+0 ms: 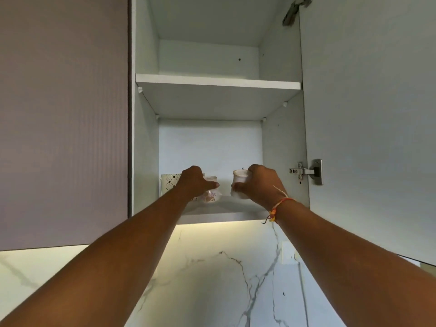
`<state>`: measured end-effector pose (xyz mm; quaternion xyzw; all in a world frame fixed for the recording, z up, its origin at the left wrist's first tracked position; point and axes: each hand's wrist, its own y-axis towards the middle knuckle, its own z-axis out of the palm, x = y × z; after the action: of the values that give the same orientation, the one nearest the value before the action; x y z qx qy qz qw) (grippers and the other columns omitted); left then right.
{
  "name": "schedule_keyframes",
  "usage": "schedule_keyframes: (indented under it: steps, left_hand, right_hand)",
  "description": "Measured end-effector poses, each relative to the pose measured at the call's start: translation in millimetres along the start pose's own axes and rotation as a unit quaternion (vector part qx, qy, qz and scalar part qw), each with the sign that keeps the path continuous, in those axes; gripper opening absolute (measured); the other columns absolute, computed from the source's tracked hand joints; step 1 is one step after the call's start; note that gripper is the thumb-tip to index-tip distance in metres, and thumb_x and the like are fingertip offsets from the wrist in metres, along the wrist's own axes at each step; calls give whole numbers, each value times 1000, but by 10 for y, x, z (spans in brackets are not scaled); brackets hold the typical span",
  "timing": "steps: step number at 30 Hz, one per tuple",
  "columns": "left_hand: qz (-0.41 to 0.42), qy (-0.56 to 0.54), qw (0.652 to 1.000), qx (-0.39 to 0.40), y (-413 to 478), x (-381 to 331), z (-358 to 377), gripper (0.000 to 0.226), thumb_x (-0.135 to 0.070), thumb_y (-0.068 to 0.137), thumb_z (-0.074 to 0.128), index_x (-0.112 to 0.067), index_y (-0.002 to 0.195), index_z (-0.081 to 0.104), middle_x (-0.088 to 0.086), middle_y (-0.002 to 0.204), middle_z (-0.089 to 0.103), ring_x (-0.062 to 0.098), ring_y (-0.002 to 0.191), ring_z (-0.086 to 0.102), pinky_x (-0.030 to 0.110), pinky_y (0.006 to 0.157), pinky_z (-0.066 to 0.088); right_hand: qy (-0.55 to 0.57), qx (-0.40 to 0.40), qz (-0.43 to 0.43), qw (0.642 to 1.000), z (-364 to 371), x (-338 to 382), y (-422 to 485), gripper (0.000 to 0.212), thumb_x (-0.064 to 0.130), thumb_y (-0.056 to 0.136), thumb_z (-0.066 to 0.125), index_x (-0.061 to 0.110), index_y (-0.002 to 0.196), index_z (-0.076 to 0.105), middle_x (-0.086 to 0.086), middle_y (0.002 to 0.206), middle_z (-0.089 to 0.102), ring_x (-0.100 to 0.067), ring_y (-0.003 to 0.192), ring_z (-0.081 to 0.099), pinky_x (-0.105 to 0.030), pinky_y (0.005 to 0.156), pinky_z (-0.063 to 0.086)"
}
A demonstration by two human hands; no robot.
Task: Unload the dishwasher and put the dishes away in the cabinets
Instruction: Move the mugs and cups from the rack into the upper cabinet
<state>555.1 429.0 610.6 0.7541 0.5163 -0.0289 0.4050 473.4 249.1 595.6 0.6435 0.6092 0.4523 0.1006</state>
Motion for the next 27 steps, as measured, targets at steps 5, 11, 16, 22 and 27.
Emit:
schedule_keyframes:
  steps: [5, 11, 16, 22, 27]
  left_hand:
    - [3, 51, 997, 52, 288, 56, 220, 62, -51, 76, 77, -3, 111, 61, 12, 108, 67, 27, 99, 64, 33, 81, 49]
    - [-7, 105, 993, 50, 532, 110, 350, 63, -56, 77, 74, -2, 109, 61, 12, 107, 68, 25, 94, 64, 30, 80, 49]
    - [1, 80, 996, -40, 586, 223, 507, 69, -51, 70, 82, -7, 115, 53, 10, 115, 60, 27, 108, 56, 29, 78, 39]
    - [23, 110, 993, -35, 622, 230, 583, 45, -40, 78, 78, -4, 99, 63, 12, 103, 68, 29, 100, 63, 33, 80, 47]
    - [45, 80, 996, -6, 625, 301, 595, 12, -9, 77, 74, -4, 88, 72, 10, 93, 73, 24, 93, 69, 36, 85, 55]
  right_hand:
    - [-58, 83, 13, 995, 334, -163, 384, 54, 49, 70, 83, 12, 104, 64, -4, 90, 62, -22, 85, 60, -26, 70, 44]
    - [-92, 141, 1, 986, 533, -211, 701, 47, 50, 75, 80, 10, 87, 60, -3, 72, 54, -22, 77, 56, -25, 61, 39]
    - [-146, 153, -19, 977, 618, -295, 913, 57, 54, 77, 77, 6, 105, 66, -9, 93, 64, -26, 87, 59, -29, 71, 44]
    - [-114, 134, 18, 984, 781, -396, 1024, 60, 33, 81, 80, 2, 122, 49, -15, 117, 64, -31, 109, 63, -28, 81, 47]
    - [-152, 162, -17, 975, 867, -467, 1112, 30, 27, 85, 73, 5, 104, 66, -12, 103, 70, -26, 98, 67, -25, 74, 47]
